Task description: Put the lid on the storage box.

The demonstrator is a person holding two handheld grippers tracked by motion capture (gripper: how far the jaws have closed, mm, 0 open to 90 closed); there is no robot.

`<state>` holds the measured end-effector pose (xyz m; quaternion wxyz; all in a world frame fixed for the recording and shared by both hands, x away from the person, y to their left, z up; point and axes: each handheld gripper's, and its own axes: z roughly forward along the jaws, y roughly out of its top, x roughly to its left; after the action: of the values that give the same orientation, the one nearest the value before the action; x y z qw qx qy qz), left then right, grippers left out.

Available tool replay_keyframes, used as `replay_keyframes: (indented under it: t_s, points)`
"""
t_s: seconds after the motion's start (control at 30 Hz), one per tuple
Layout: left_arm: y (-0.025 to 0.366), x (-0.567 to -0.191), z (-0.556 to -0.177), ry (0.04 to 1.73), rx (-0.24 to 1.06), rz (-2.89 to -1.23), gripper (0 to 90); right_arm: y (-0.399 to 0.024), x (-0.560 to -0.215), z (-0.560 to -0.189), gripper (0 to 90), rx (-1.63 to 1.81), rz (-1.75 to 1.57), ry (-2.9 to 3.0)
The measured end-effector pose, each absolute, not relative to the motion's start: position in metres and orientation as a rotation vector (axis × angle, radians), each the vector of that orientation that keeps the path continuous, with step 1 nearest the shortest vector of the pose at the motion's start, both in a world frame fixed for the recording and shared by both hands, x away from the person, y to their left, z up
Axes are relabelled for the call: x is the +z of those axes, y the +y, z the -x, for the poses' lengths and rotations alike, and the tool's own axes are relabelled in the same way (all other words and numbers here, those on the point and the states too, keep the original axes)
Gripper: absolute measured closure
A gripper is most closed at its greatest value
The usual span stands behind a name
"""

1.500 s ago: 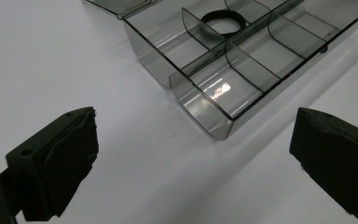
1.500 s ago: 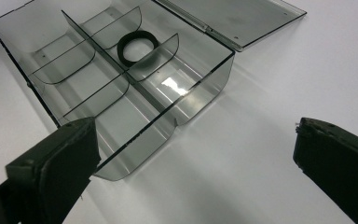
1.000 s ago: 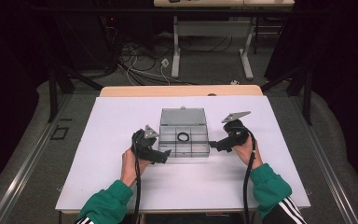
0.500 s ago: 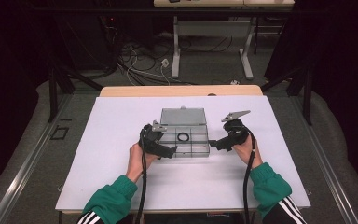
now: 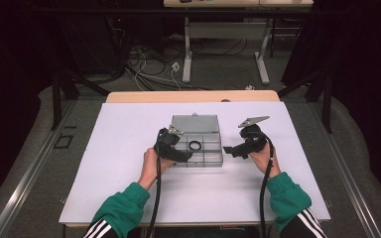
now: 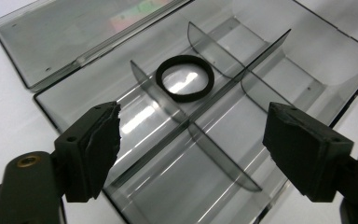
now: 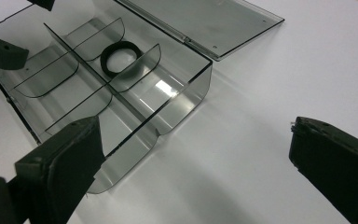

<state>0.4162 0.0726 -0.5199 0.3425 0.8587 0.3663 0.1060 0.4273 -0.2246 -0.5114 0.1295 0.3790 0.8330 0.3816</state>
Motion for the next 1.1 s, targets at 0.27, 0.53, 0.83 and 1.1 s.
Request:
replay_keyframes:
  t_s: [0.27, 0.53, 0.83, 1.1]
  points:
    - [0.065, -0.528, -0.421, 0.976, 0.277, -2.27, 35.2, -0.224, -0.512, -0.427, 3.5, 1.114, -1.117, 2.416]
    - [0.063, -0.537, -0.424, 0.98, 0.279, -2.28, 47.4, -0.221, -0.514, -0.427, 4.9, 1.109, -1.115, 2.416]
    - [0.062, -0.541, -0.426, 0.978, 0.277, -2.288, 54.0, -0.22, -0.517, -0.43, 8.5, 1.11, -1.119, 2.407]
    - [0.063, -0.541, -0.428, 0.954, 0.261, -2.295, 56.3, -0.219, -0.517, -0.433, 20.4, 1.117, -1.107, 2.373]
